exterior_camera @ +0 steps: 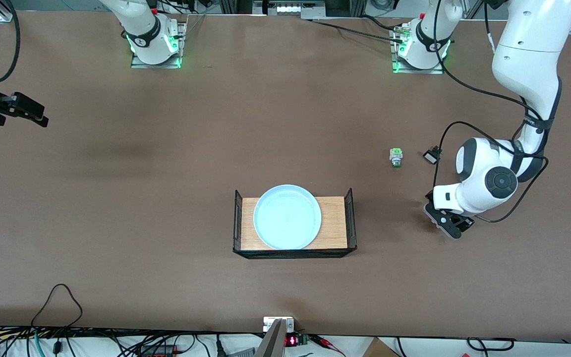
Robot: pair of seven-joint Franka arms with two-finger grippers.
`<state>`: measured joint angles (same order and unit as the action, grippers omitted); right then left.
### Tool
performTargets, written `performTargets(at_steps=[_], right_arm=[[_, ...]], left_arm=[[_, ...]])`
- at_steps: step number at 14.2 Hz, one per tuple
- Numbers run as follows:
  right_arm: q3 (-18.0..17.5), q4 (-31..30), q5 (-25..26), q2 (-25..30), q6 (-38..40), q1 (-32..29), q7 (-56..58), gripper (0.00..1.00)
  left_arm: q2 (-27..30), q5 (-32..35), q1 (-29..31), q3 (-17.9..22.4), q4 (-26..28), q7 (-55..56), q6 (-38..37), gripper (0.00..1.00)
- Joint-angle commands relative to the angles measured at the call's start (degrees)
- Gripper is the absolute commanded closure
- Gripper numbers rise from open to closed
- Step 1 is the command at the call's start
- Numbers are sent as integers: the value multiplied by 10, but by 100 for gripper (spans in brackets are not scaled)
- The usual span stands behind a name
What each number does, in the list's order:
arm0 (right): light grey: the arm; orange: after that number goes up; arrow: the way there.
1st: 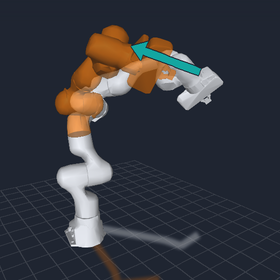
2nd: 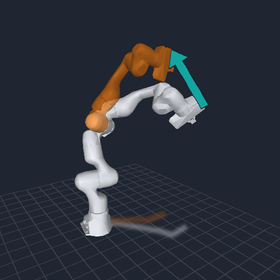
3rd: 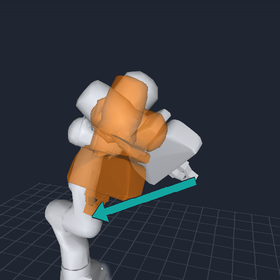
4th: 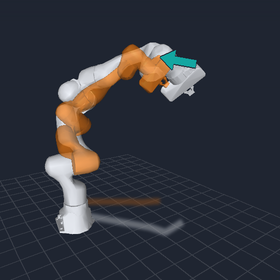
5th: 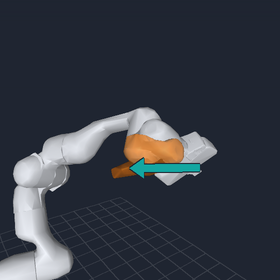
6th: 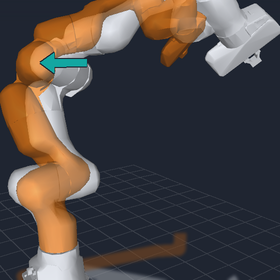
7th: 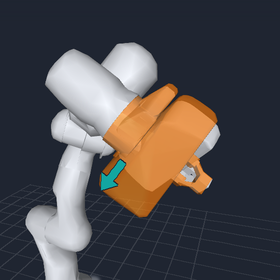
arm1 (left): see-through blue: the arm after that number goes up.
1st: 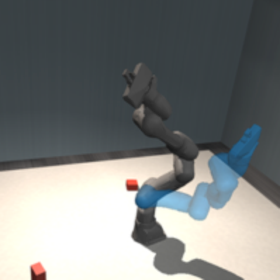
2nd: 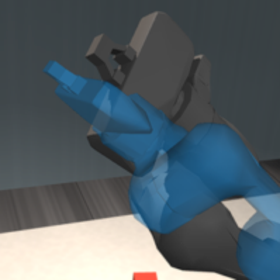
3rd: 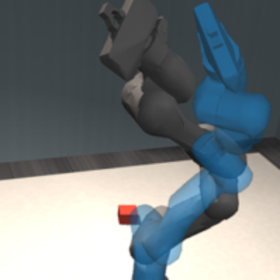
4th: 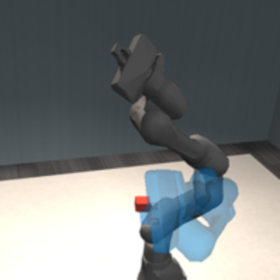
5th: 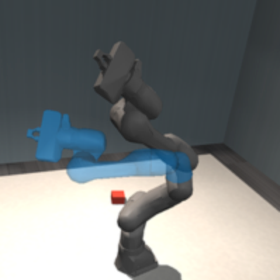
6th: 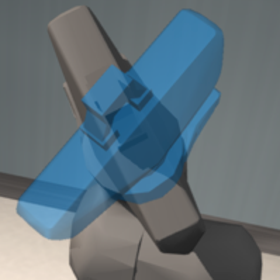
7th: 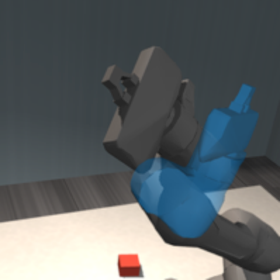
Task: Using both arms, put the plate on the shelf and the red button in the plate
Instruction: 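Grasp the green-and-white red button with the left gripper, then carry the red button with the left gripper onto the plate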
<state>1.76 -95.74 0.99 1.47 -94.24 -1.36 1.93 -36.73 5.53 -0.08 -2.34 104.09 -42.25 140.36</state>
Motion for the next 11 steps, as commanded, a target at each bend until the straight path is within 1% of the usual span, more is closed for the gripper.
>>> performTargets(at_steps=[1, 3, 4, 5, 6, 9, 10, 11], right_arm=[[-1, 13, -4, 3, 13, -4, 7, 0], [-1, 15, -3, 3, 47, -3, 10, 0], [-2, 16, -1, 4, 71, -2, 11, 0], [-4, 28, 2, 3, 83, -1, 5, 0], [-4, 35, 4, 1, 84, -1, 4, 0], [-3, 36, -1, 0, 82, -2, 2, 0], [-3, 36, 2, 0, 76, -2, 2, 0], [-3, 36, 2, -1, 66, -2, 2, 0]], left_arm=[[-5, 11, 5, 0, 1, -10, 11, 38], [-5, 11, 10, 0, 0, -10, 11, 50], [-5, 11, 11, 0, 0, -11, 11, 60], [-5, 11, 10, 0, -2, -22, 10, 73], [-5, 10, 7, -1, -4, -42, 10, 77], [-2, 10, 9, -1, -7, -46, 6, 78], [6, 10, 6, -2, -6, -42, 1, 78], [24, 10, 3, -2, -7, -42, -21, 78]])
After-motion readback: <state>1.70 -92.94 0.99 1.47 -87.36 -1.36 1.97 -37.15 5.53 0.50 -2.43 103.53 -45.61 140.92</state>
